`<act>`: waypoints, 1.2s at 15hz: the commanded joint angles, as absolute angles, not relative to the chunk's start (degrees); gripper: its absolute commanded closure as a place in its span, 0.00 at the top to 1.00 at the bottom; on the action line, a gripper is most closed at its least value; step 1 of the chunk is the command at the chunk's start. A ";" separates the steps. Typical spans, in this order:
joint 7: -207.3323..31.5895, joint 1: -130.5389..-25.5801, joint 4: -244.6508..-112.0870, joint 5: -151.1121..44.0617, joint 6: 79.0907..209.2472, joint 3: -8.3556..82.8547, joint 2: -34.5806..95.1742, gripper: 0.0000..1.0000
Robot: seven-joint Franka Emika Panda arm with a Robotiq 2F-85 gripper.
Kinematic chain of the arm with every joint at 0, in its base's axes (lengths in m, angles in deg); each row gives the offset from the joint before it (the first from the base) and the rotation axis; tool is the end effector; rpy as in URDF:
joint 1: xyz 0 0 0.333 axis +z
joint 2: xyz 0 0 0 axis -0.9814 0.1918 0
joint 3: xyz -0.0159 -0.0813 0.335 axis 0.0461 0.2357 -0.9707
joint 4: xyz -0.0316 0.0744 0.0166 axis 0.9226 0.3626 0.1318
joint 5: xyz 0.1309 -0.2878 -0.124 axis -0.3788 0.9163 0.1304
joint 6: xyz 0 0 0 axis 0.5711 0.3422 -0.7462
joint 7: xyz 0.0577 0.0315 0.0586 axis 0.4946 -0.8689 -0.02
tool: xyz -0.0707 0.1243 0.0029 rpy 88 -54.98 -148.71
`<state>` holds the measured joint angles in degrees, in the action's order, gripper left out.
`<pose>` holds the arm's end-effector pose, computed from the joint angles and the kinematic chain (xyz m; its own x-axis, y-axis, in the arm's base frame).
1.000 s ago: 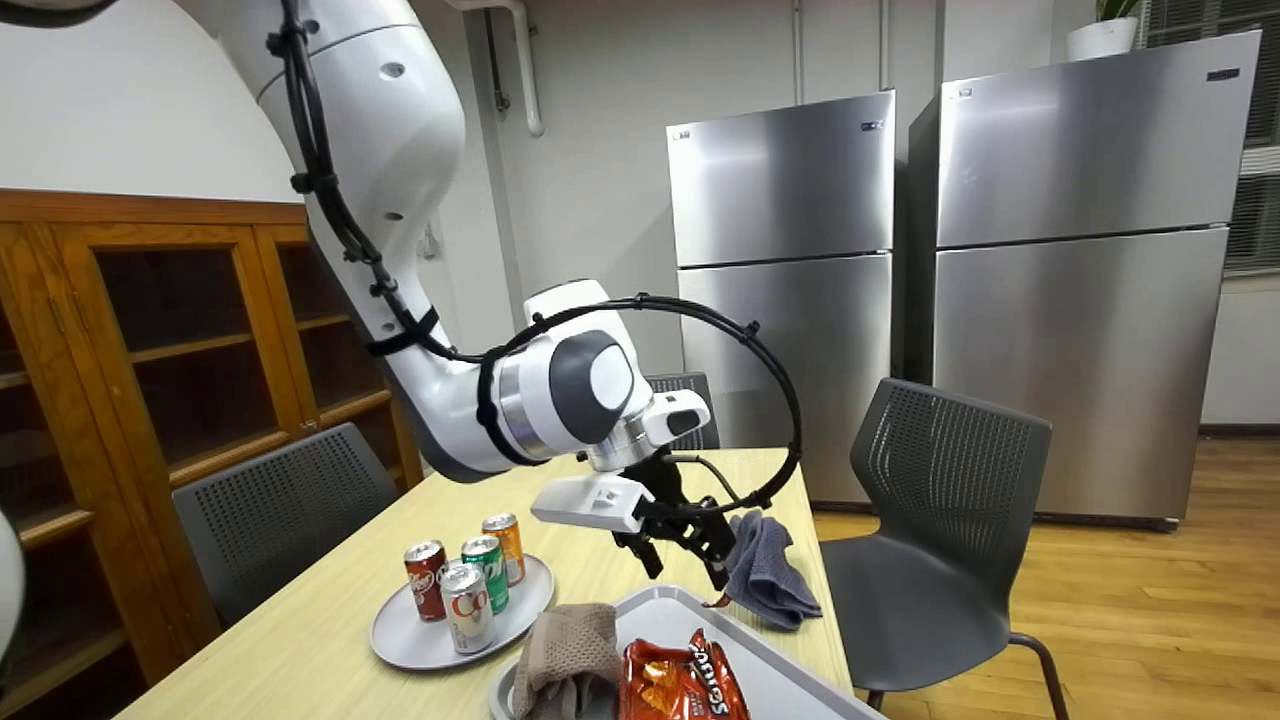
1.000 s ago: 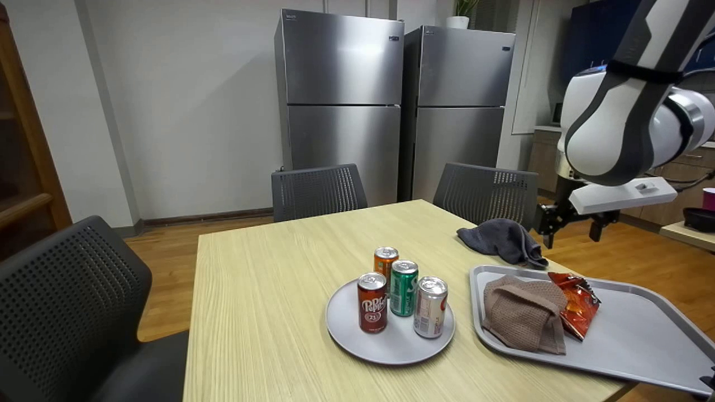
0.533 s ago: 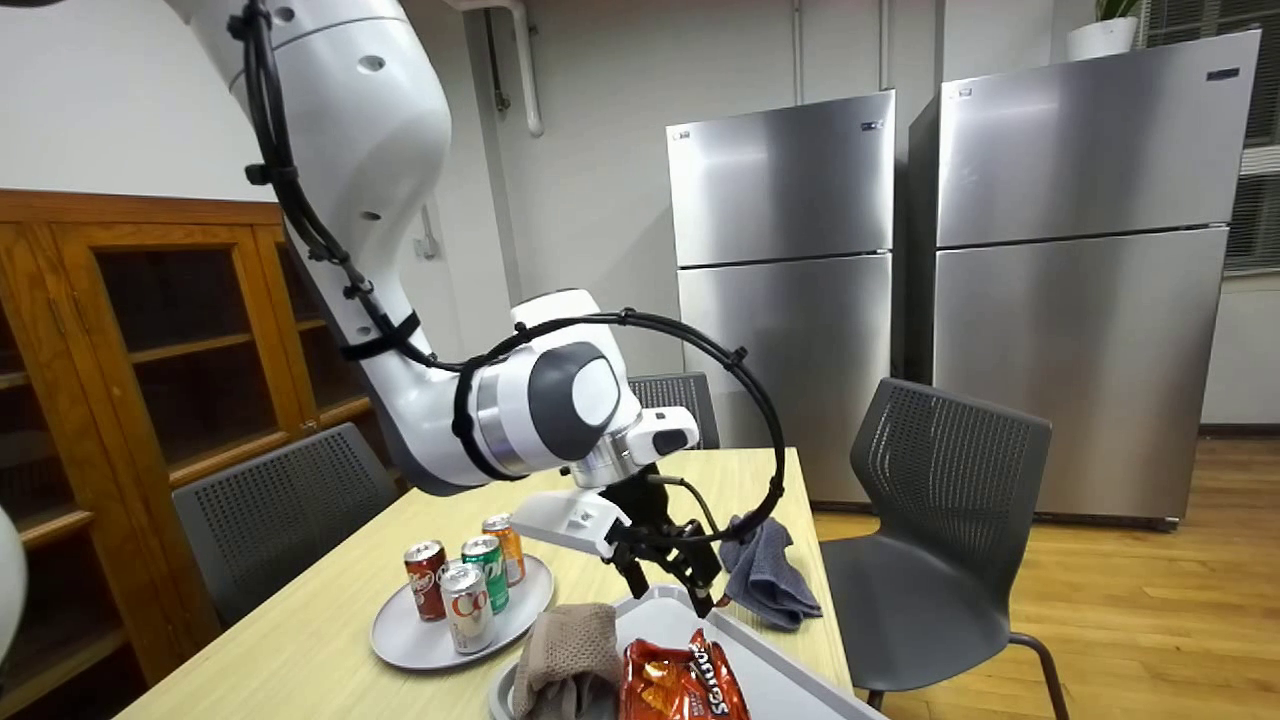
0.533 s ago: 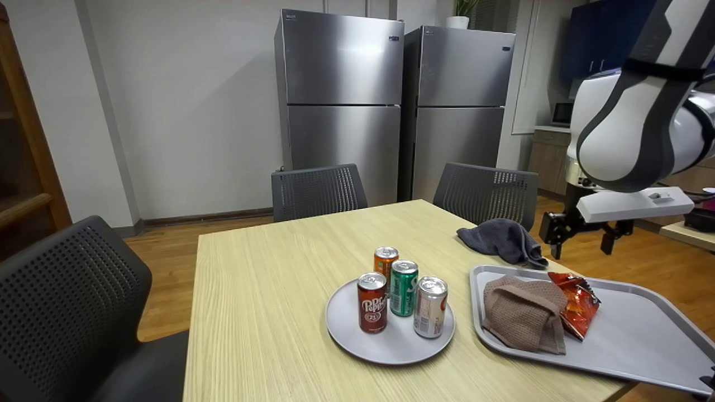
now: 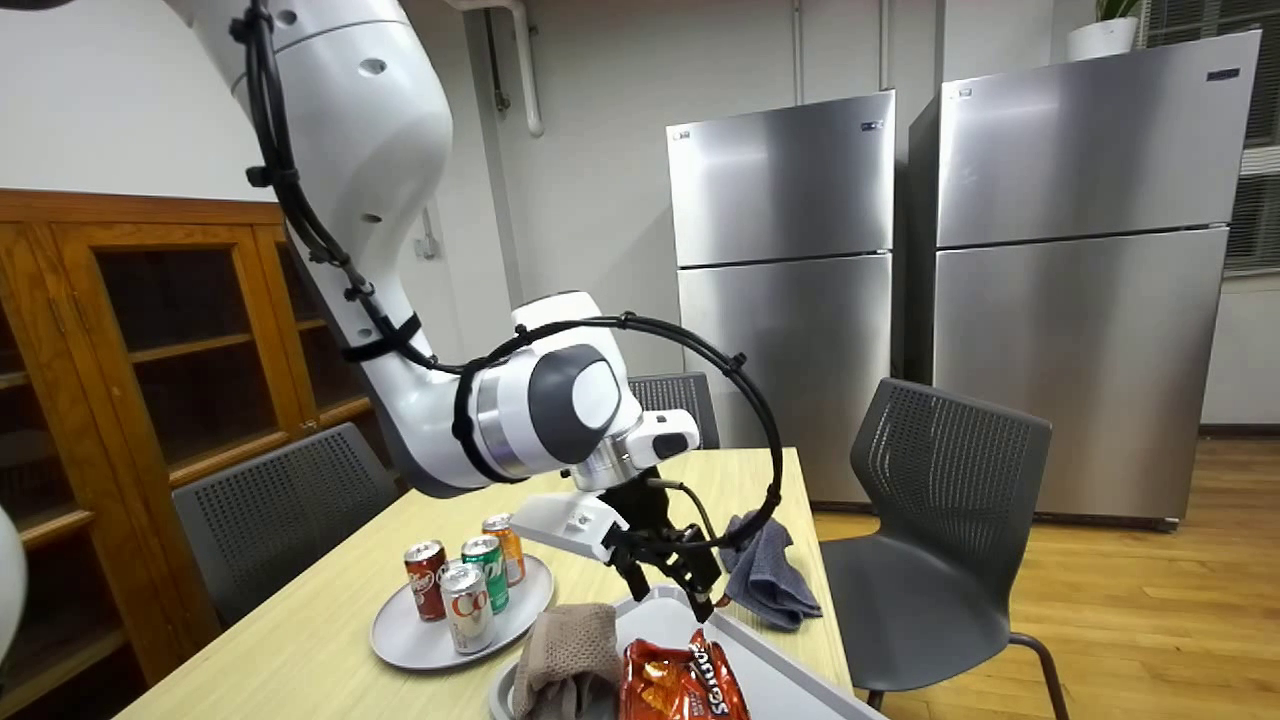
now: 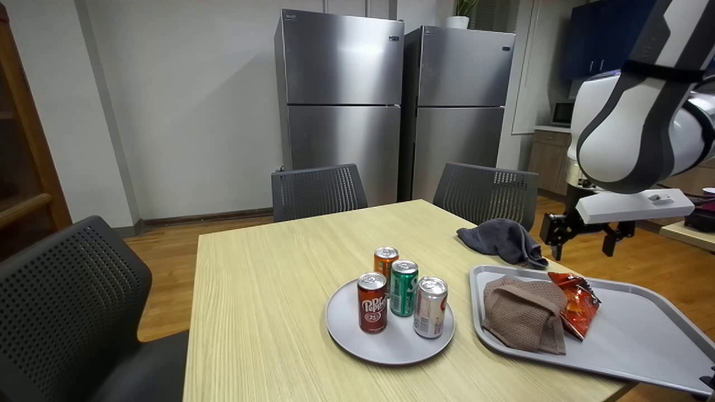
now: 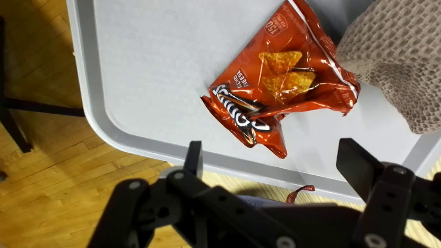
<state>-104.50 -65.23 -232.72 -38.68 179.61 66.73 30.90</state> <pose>0.4331 -0.1428 0.2314 0.9212 -0.3483 0.1737 -0.3794 -0.9030 0.2014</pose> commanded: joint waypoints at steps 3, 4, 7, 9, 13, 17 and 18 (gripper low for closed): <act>-111.52 -64.88 -231.81 -43.29 181.09 66.21 33.63 1.00; -112.20 -64.84 -231.62 -44.71 181.21 66.11 34.28 1.00; -113.63 -65.19 -230.93 -49.75 180.27 64.73 36.20 1.00; -114.37 -65.16 -230.38 -52.70 180.29 63.84 37.54 1.00; -115.00 -66.14 -228.06 -58.37 179.98 61.60 40.65 1.00; -115.42 -66.39 -225.54 -62.19 179.77 60.82 43.62 1.00; -115.32 -66.45 -225.15 -62.69 179.69 60.75 44.04 1.00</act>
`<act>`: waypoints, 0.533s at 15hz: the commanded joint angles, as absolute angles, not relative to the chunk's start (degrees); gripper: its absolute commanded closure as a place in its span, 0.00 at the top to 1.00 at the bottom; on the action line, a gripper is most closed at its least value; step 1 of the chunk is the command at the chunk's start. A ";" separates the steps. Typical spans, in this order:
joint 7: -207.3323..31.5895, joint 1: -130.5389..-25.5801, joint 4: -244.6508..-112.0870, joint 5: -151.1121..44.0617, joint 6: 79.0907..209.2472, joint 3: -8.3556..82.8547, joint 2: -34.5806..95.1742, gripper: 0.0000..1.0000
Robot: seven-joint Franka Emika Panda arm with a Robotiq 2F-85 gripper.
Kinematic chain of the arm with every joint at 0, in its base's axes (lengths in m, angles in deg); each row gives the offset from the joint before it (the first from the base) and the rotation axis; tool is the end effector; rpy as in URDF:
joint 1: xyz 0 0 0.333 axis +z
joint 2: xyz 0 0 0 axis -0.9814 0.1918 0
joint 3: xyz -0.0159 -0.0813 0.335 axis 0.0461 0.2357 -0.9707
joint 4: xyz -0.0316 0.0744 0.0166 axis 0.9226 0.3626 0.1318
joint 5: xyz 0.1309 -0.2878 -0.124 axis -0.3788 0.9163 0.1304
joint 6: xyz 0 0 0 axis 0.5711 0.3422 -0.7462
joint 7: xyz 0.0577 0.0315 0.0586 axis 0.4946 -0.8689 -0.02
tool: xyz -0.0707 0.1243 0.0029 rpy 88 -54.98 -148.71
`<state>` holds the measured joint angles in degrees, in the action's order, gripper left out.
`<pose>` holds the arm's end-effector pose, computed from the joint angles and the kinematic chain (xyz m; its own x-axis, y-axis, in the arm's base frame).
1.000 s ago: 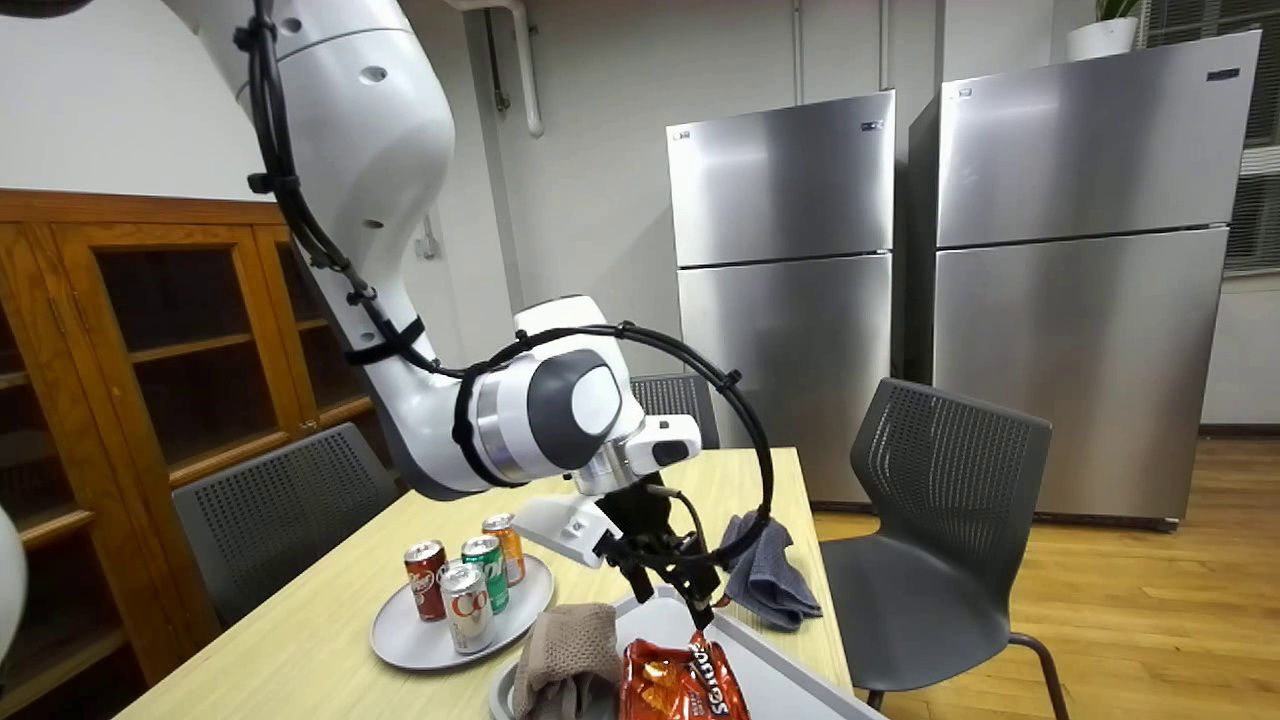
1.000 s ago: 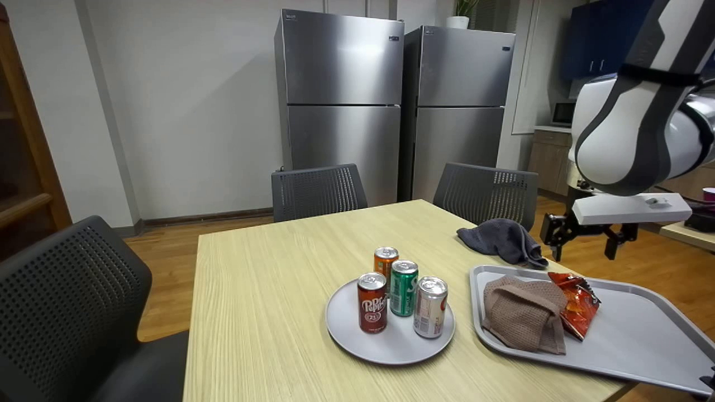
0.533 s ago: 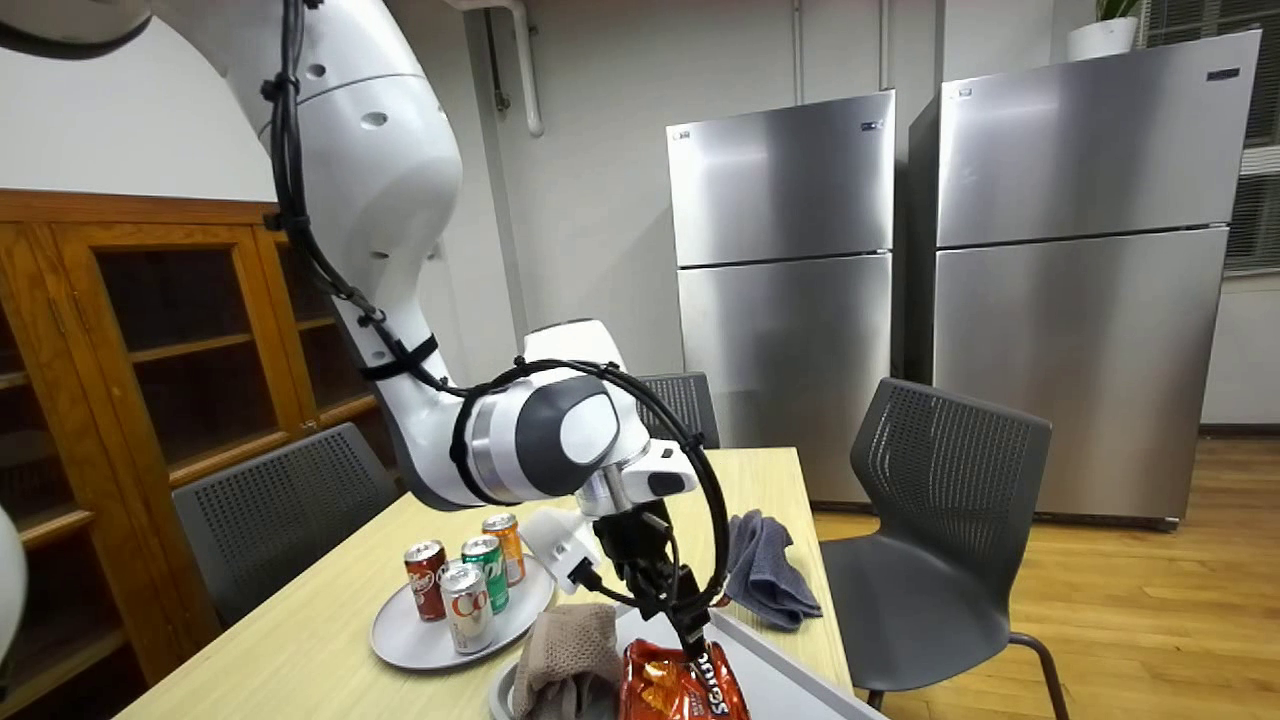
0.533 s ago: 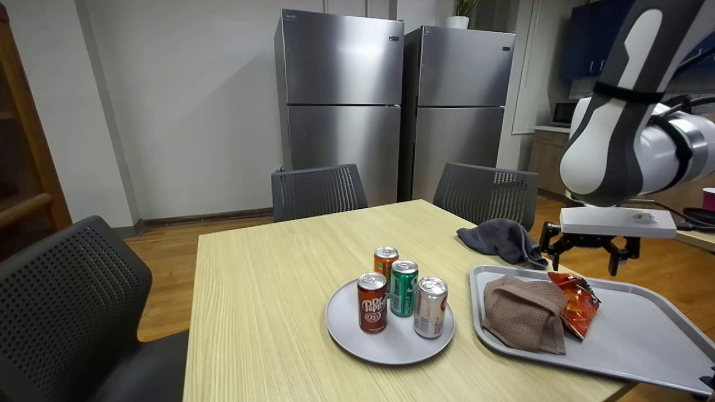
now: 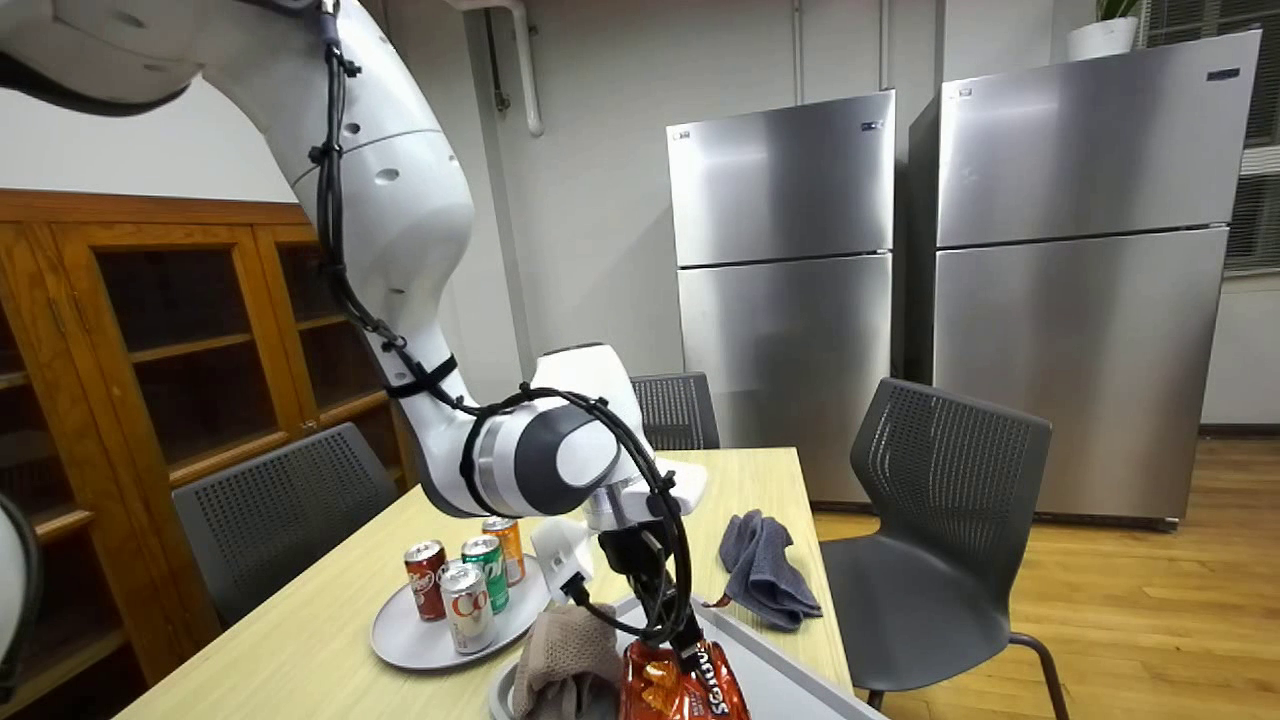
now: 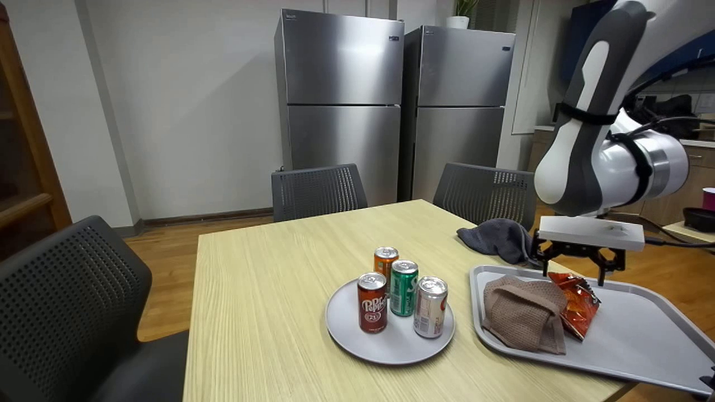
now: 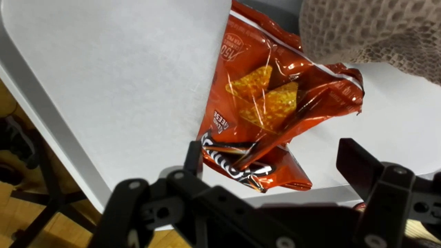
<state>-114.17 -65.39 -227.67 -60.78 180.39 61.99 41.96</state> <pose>0.4543 -0.1406 0.1772 0.6810 -0.7101 0.1787 -0.7319 -0.6677 0.1360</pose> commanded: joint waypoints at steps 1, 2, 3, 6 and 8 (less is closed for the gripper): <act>-115.21 -66.39 -224.79 -63.17 179.71 60.80 44.43 1.00; -115.12 -66.39 -224.44 -63.53 179.64 60.81 44.80 1.00; -114.96 -66.45 -224.15 -63.82 179.60 60.76 45.13 1.00; -114.81 -66.18 -223.63 -64.23 179.63 61.02 45.75 1.00; -114.69 -66.18 -223.46 -64.35 179.81 61.08 46.04 0.75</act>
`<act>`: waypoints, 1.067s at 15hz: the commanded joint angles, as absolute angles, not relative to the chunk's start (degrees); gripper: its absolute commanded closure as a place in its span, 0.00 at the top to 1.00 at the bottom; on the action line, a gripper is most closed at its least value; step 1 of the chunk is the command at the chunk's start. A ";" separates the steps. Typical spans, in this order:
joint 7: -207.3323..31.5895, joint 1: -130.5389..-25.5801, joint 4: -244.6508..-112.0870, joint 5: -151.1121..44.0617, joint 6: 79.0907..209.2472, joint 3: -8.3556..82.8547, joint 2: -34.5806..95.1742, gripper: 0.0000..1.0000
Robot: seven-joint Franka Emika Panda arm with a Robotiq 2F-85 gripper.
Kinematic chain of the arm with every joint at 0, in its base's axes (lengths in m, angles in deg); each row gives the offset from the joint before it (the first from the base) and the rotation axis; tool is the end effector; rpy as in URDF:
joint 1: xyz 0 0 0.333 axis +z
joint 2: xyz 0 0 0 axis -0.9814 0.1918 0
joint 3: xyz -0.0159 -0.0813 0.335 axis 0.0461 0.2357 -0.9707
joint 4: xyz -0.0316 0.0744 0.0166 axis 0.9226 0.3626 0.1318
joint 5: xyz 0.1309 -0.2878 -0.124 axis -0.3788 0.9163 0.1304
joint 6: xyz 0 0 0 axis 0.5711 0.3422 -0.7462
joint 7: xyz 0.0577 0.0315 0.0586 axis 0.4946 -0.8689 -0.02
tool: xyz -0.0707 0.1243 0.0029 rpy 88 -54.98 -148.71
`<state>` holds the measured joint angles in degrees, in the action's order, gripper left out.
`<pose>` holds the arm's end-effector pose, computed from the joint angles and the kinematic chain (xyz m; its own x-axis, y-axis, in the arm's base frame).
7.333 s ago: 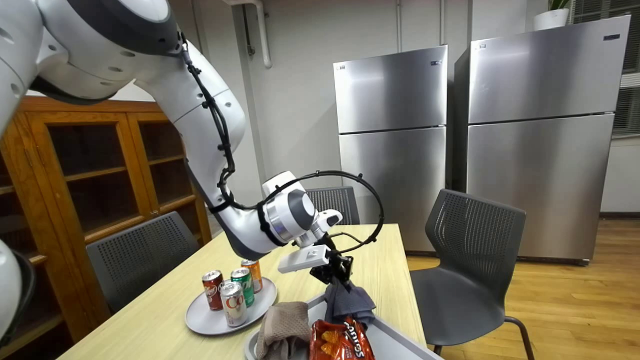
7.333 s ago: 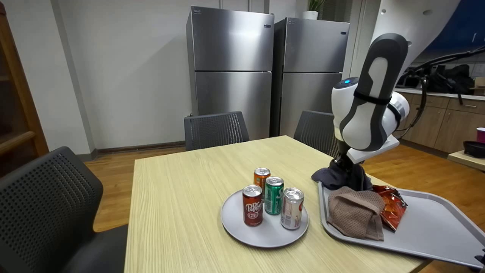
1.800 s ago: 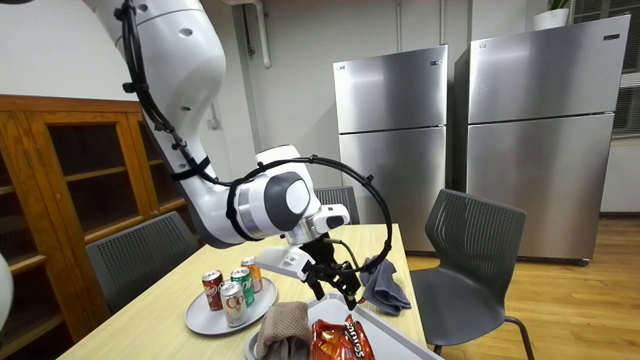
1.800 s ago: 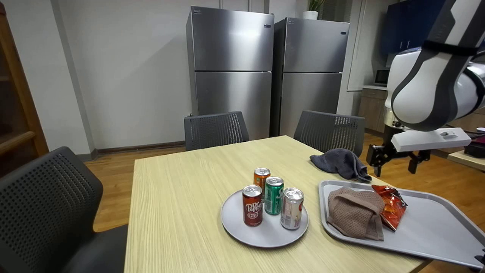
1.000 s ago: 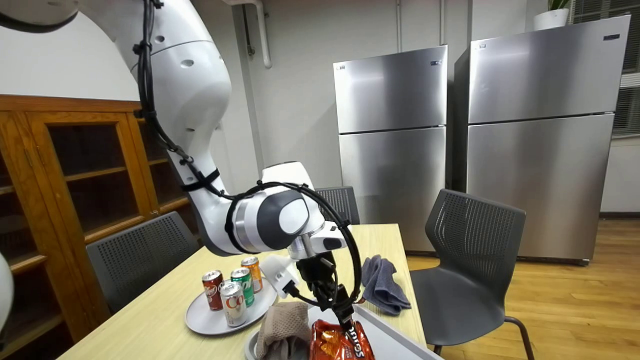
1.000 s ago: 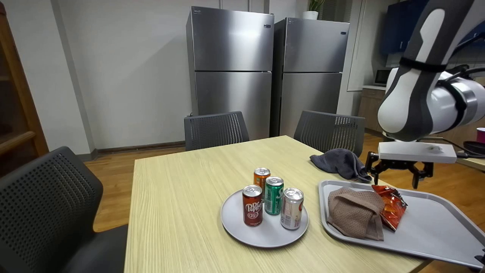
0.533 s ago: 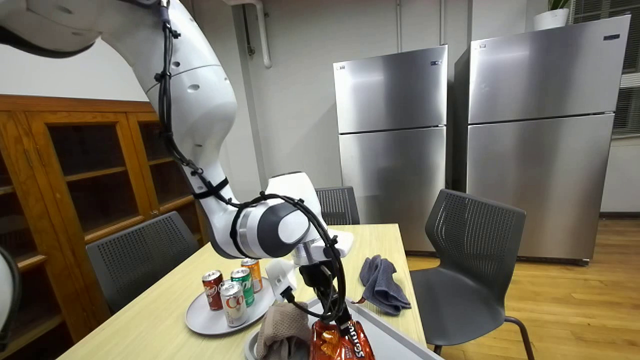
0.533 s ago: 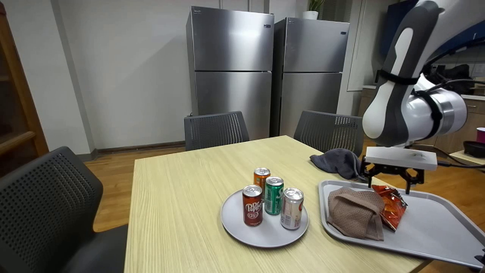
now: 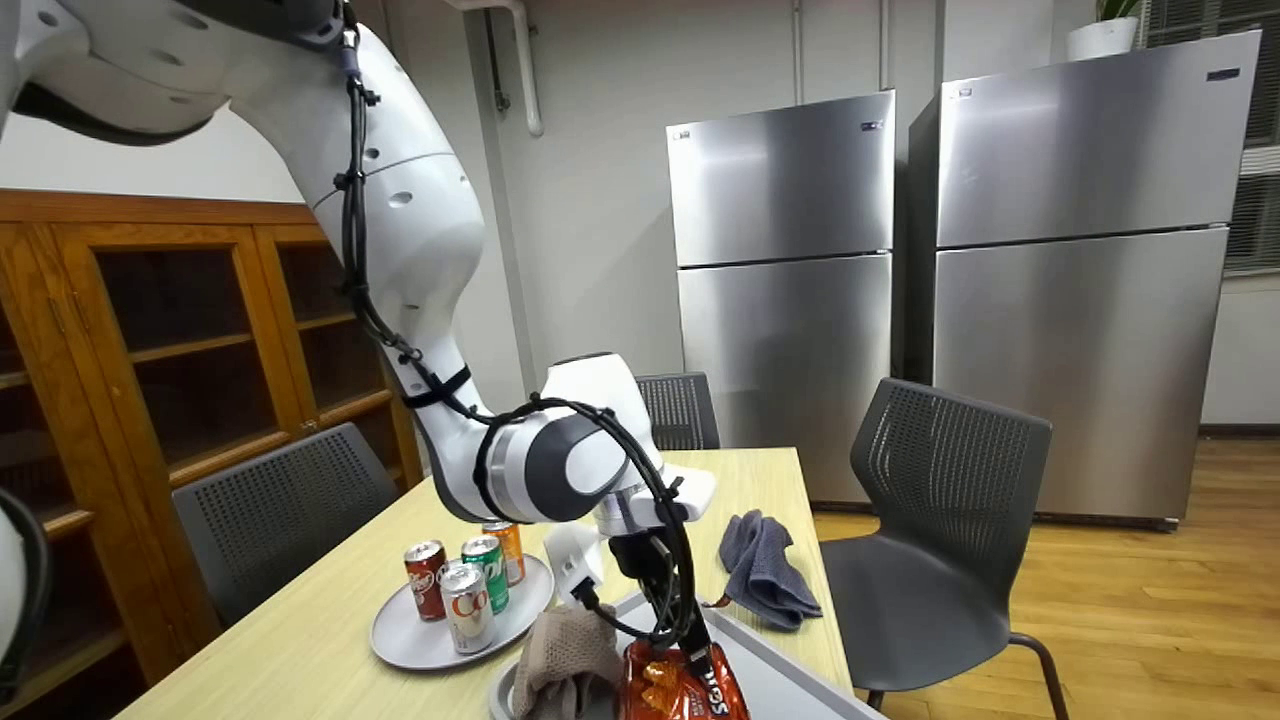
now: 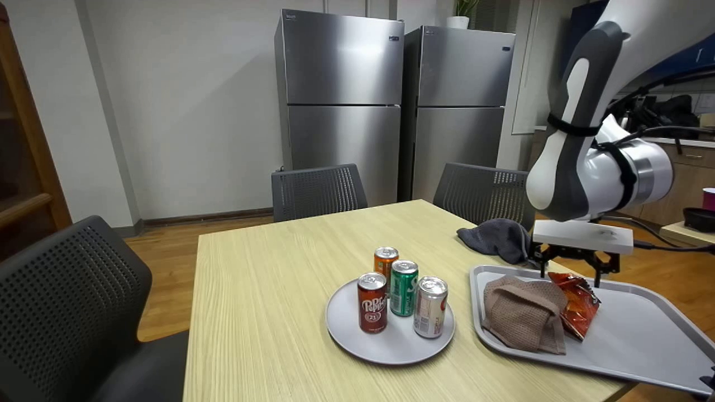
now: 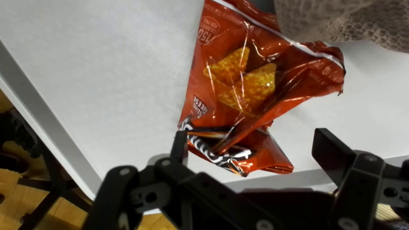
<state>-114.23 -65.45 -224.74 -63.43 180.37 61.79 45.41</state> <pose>0.4667 -0.1461 0.1649 0.6585 -0.7281 0.1906 -0.7524 -0.6428 0.1438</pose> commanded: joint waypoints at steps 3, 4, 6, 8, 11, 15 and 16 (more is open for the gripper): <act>-114.54 -65.97 -223.44 -64.28 179.99 61.26 46.29 0.58; -114.63 -65.70 -223.52 -64.17 180.21 61.49 46.36 0.51; -114.53 -65.80 -223.57 -64.18 180.16 61.40 46.31 0.35; -114.48 -65.88 -223.58 -64.19 180.11 61.37 46.28 0.20; -114.44 -65.89 -223.65 -64.18 180.15 61.42 46.13 0.00; -114.17 -65.88 -224.04 -64.04 180.16 61.57 45.38 0.00; -113.96 -65.83 -224.23 -63.89 180.14 61.67 44.99 0.00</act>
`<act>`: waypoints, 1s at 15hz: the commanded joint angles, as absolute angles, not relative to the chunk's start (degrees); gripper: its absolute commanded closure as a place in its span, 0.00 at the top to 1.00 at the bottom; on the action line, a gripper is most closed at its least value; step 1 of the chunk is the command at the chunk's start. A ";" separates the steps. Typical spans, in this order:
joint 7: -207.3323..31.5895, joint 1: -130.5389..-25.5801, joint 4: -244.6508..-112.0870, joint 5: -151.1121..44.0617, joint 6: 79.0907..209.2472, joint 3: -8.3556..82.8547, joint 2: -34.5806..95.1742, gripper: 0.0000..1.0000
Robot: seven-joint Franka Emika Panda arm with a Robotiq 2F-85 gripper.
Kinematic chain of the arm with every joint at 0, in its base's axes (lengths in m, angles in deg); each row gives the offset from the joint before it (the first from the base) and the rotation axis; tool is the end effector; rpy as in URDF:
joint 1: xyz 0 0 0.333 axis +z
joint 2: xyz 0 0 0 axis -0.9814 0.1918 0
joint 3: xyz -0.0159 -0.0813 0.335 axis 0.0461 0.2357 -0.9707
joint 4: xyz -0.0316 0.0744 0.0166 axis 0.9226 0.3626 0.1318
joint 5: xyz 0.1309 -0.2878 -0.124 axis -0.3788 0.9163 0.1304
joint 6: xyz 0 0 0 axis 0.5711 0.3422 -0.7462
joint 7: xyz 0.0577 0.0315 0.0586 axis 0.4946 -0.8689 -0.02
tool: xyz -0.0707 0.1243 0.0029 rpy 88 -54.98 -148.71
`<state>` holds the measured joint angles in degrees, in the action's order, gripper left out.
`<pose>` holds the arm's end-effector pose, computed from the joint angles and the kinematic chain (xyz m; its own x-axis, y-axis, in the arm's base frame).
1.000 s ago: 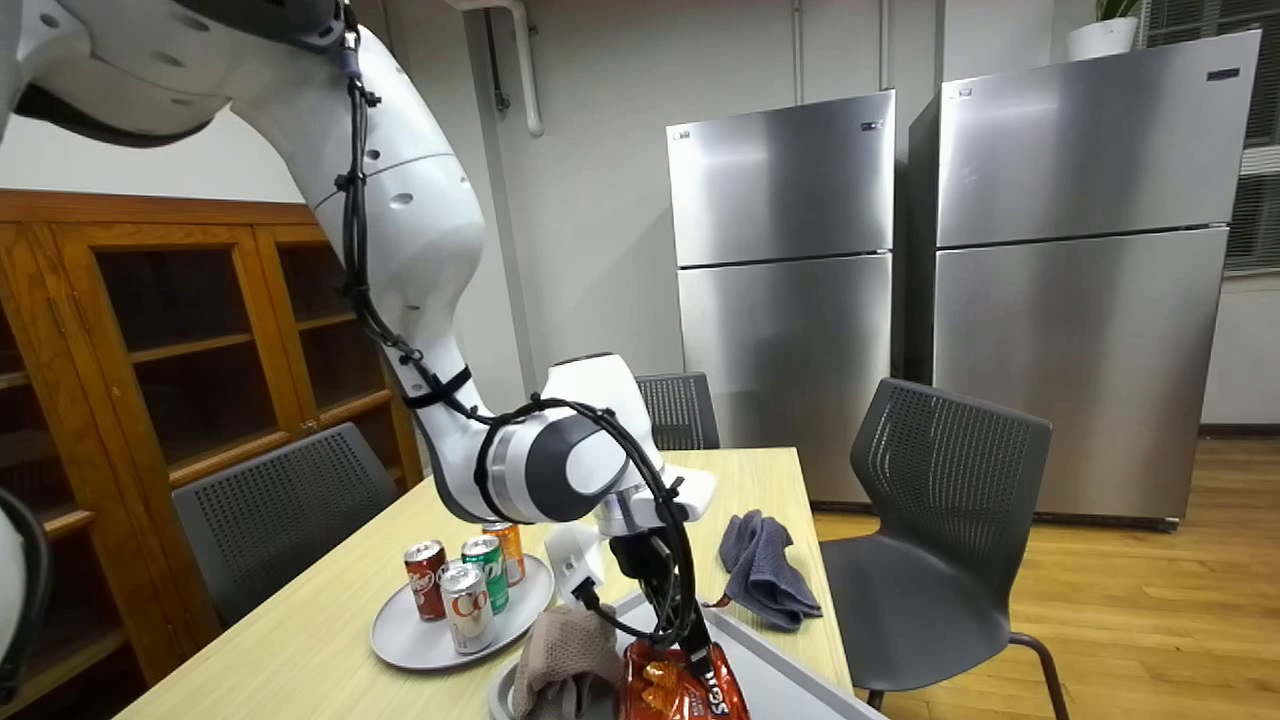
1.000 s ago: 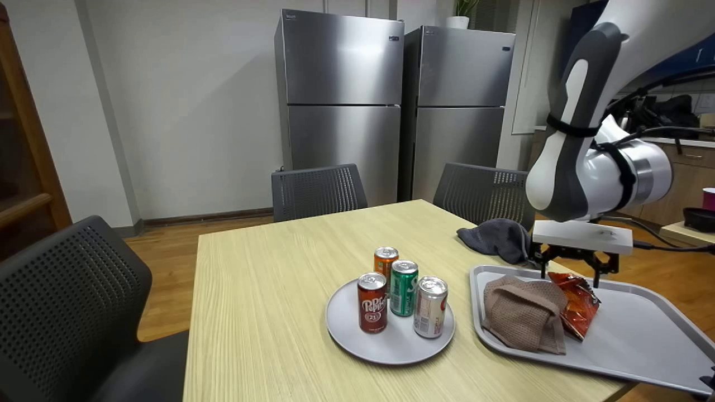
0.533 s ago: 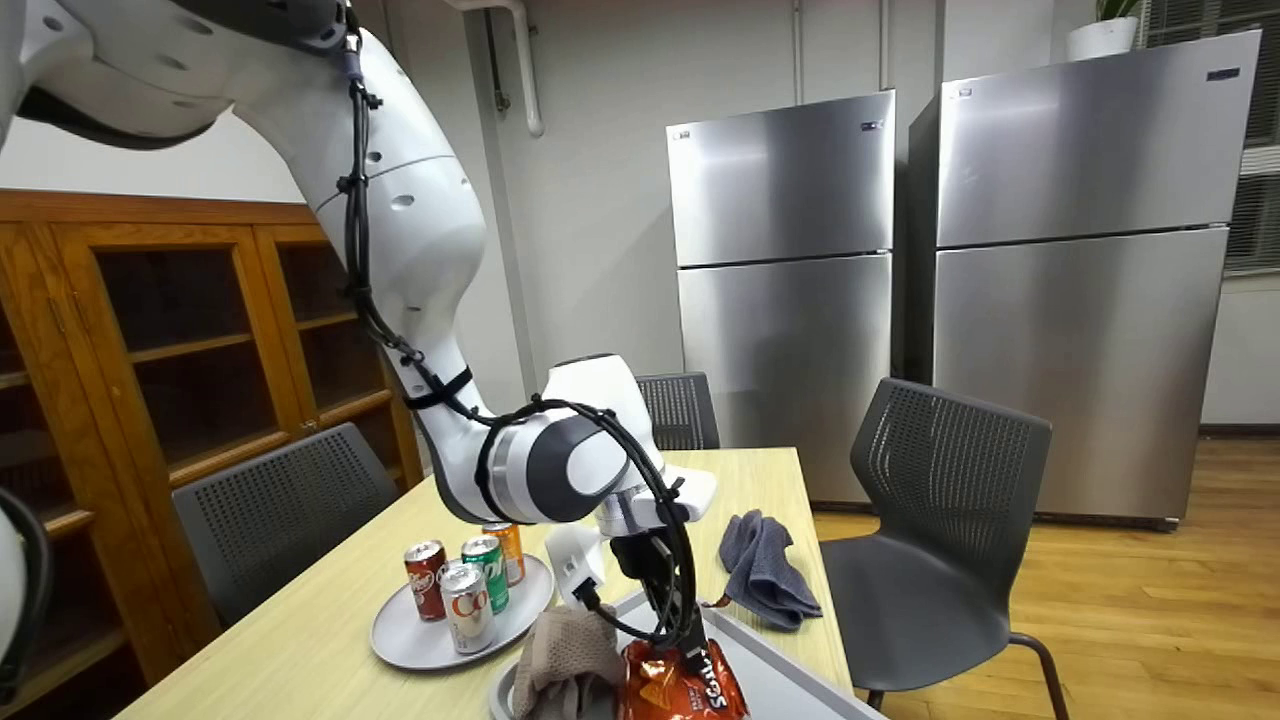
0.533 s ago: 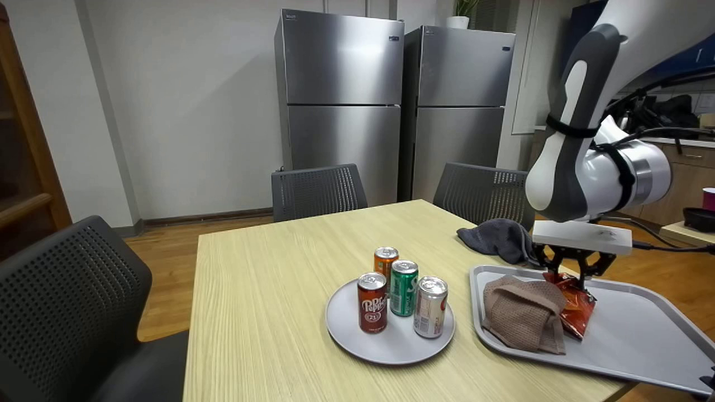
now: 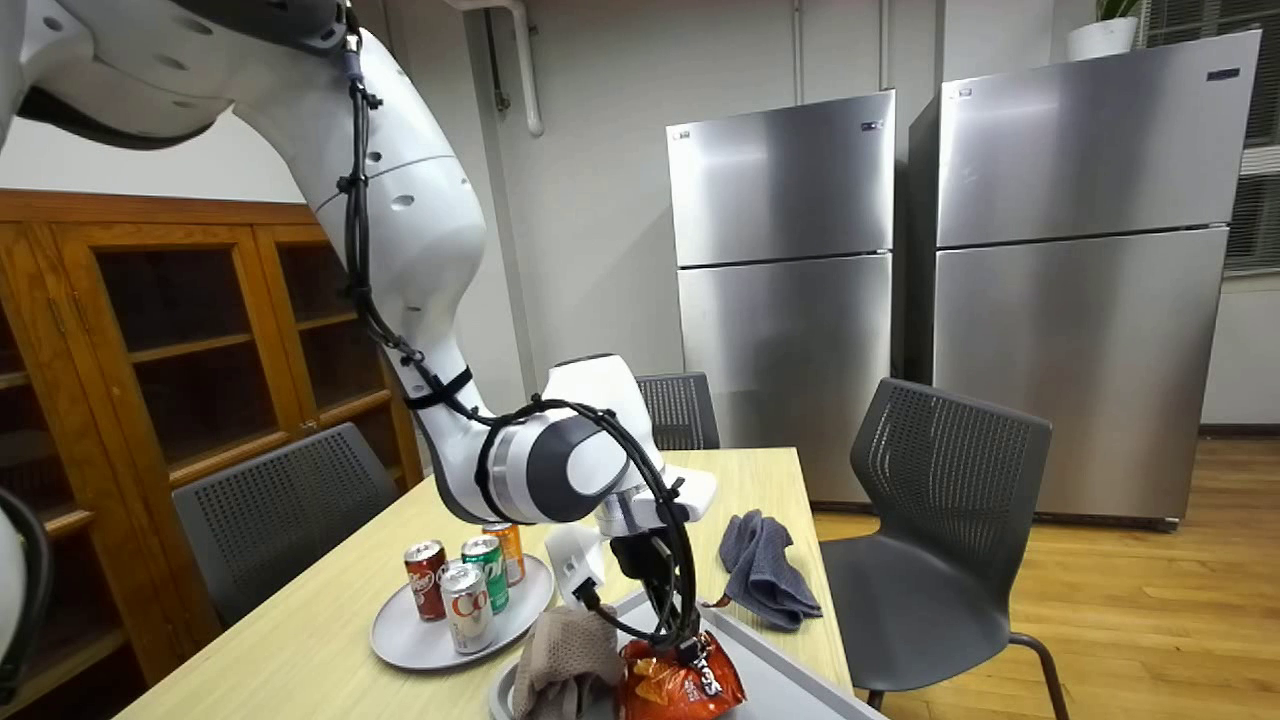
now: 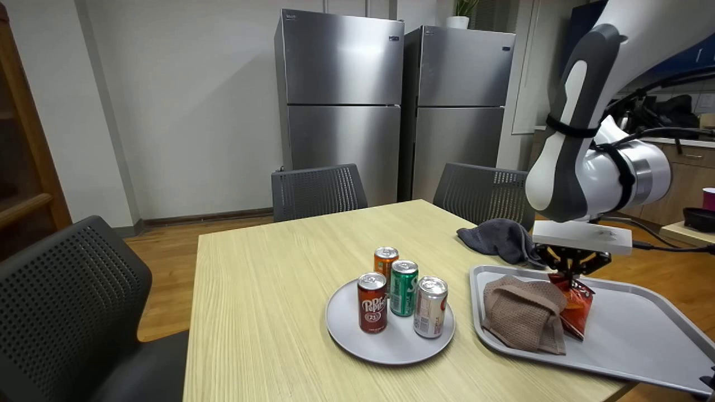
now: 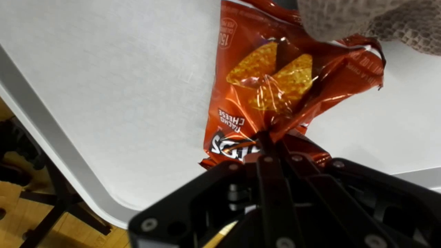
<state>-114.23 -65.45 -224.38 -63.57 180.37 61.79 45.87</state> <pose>0.4681 -0.1467 0.1631 0.6582 -0.7280 0.1918 -0.7527 -0.6419 0.1464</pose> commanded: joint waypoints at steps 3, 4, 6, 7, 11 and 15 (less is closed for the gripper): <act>-113.81 -65.42 -224.49 -63.55 179.60 62.25 43.95 0.00; -114.18 -64.68 -224.49 -63.28 178.73 63.12 43.55 0.00; -113.88 -63.95 -225.07 -62.60 177.65 64.27 41.87 0.00; -113.76 -63.68 -225.39 -62.25 177.57 64.70 41.18 0.00; -113.57 -61.10 -226.69 -59.38 176.90 67.84 37.98 0.00; -114.25 -58.66 -227.46 -55.86 175.94 70.46 35.38 0.00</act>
<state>-114.06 -61.00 -225.44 -58.82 178.24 68.02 39.59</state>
